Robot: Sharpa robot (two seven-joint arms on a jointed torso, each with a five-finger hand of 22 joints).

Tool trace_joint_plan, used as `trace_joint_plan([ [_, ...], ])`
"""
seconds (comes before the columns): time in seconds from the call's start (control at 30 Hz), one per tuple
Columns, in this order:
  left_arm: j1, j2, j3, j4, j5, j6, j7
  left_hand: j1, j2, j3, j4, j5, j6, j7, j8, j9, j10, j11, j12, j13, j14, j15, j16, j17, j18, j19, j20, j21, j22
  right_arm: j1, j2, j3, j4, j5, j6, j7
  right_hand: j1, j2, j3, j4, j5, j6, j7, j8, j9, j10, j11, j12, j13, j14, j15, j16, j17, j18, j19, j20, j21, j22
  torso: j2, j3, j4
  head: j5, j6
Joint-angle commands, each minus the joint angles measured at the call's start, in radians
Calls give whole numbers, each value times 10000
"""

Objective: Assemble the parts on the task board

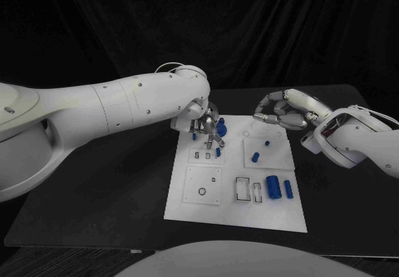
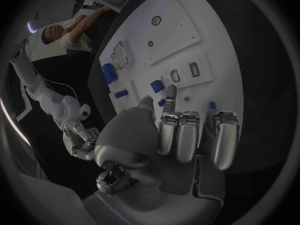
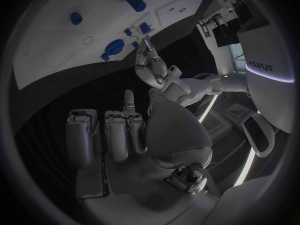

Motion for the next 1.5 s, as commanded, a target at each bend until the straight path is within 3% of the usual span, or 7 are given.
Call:
trace_joint_plan([
  [0.03,-44,51,11,-34,111,142,-23,12,-70,63,-9,47,51,-15,-50,14,1069,-122,-53,2588,1042,-94,25,2630,-117,309,-64,11,1676,-17,9,7,-3,12,43,-179,8,85,-52,-10,41,-32,14,51,-3,1041,70,26,2633,1047,80,25,2634,28,807,80,-88,2491,-6,0,0,12,1],
  [0.6,-211,241,11,-225,111,-26,202,55,-77,205,-59,141,116,-32,-122,49,1069,-140,-53,2588,1042,-115,25,2630,-106,281,-87,-15,1635,-17,40,7,-40,12,141,-268,-88,183,-111,-2,-71,62,35,99,-9,1041,128,26,2633,1047,128,25,2634,44,774,118,-142,2469,-18,-7,6,-56,1],
  [0.87,-268,294,11,-265,111,-27,258,-153,-175,286,43,-240,207,-36,-265,125,1069,-157,-53,2588,1042,-141,25,2630,-104,283,-117,-36,1628,-17,74,7,-87,12,162,-272,-237,294,-173,8,-107,125,43,119,-23,1041,152,26,2633,1047,153,25,2634,55,751,145,-181,2454,-20,-17,-11,-57,1],
  [1.03,-293,303,11,-274,111,-11,256,-187,-188,314,55,-311,282,-57,-267,162,1069,-170,-53,2588,1042,-150,25,2630,-107,297,-125,-33,1642,-17,86,7,-110,13,192,-289,-253,313,-177,6,-107,133,42,122,-26,1041,155,26,2633,1047,156,25,2634,59,743,148,-194,2448,-27,-10,7,-69,1],
  [1.5,-433,304,11,-261,111,-93,270,-74,-274,499,-97,-165,460,-138,-272,306,1069,-244,-53,2588,1042,-215,25,2630,-103,297,-181,-50,1634,-17,99,7,-130,13,268,-354,-322,365,-219,2,-148,216,35,150,-31,1041,175,26,2633,1047,172,25,2634,71,720,165,-234,2433,-28,-18,13,-30,1],
])
